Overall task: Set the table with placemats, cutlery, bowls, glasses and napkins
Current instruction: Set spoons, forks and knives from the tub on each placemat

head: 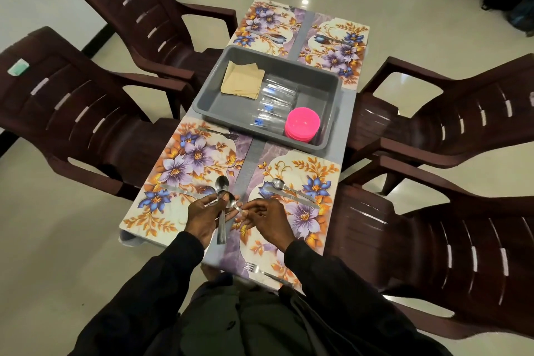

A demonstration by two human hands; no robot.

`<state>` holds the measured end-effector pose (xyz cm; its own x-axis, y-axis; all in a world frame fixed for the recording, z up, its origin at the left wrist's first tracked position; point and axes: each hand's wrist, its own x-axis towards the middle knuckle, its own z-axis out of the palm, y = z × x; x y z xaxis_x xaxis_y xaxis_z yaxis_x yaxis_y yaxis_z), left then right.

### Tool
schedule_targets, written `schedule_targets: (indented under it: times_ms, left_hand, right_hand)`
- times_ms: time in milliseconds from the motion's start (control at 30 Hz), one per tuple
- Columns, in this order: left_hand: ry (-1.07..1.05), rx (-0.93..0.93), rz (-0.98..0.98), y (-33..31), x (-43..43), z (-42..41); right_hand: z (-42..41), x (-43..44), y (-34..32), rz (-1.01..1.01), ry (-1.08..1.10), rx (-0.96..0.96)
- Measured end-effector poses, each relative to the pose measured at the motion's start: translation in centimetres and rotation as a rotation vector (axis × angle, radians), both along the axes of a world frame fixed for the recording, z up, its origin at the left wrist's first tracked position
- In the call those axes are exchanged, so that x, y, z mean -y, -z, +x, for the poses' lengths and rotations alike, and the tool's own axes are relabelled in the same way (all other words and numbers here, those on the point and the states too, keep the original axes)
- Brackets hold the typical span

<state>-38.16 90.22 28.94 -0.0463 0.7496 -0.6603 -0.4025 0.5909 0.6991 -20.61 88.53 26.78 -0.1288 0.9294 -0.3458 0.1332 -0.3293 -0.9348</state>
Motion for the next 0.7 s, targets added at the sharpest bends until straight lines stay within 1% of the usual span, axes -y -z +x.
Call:
schedule_targets:
  times_ms: [133, 300, 433, 600, 700]
  left_hand:
    - [-0.008, -0.026, -0.034, 0.3, 0.5, -0.8]
    - [-0.021, -0.006, -0.019, 0.0, 1.1, -2.4]
    - [-0.023, -0.050, -0.010, 0.5, 1.3, -4.5]
    - [-0.029, -0.009, -0.047, 0.4, 0.9, -8.1]
    - [-0.026, 0.059, -0.042, -0.2, 0.8, -10.8]
  right_hand:
    - [-0.8, 0.3, 0.1, 0.011, -0.011, 0.049]
    - [-2.6, 0.4, 0.0, 0.042, -0.055, 0.175]
    - [-4.6, -0.1, -0.7, 0.075, -0.104, 0.251]
    - [-7.3, -1.1, -0.6, 0.106, -0.092, 0.293]
    - [-9.3, -1.6, -0.4, 0.111, -0.055, 0.327]
